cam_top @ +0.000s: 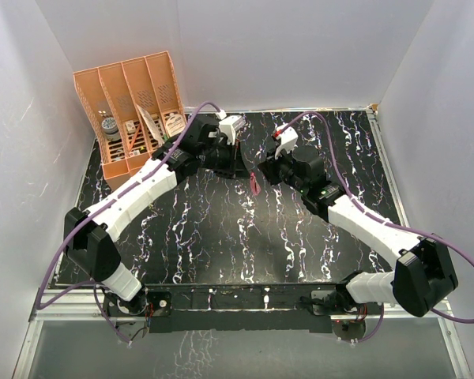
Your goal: Put the keys on the keyring
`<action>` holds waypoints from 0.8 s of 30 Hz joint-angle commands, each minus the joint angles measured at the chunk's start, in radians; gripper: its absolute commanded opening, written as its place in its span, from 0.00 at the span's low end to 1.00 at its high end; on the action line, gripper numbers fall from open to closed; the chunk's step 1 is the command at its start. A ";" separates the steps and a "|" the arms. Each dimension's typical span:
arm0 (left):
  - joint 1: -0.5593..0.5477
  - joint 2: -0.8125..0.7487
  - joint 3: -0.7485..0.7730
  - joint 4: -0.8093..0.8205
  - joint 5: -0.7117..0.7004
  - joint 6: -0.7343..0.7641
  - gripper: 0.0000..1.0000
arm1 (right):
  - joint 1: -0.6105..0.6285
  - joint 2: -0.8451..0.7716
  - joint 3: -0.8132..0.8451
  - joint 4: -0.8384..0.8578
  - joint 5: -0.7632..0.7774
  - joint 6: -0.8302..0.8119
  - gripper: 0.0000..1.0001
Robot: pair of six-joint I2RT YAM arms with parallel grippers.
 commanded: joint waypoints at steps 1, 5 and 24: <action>-0.005 -0.014 0.036 -0.040 0.072 0.001 0.00 | -0.002 -0.028 0.014 0.048 0.029 -0.024 0.00; -0.006 -0.010 0.045 -0.054 0.072 0.009 0.00 | -0.002 -0.037 0.015 0.050 0.031 -0.019 0.04; -0.004 0.119 0.239 -0.281 0.050 0.215 0.00 | -0.002 -0.158 -0.007 0.043 -0.078 0.000 0.29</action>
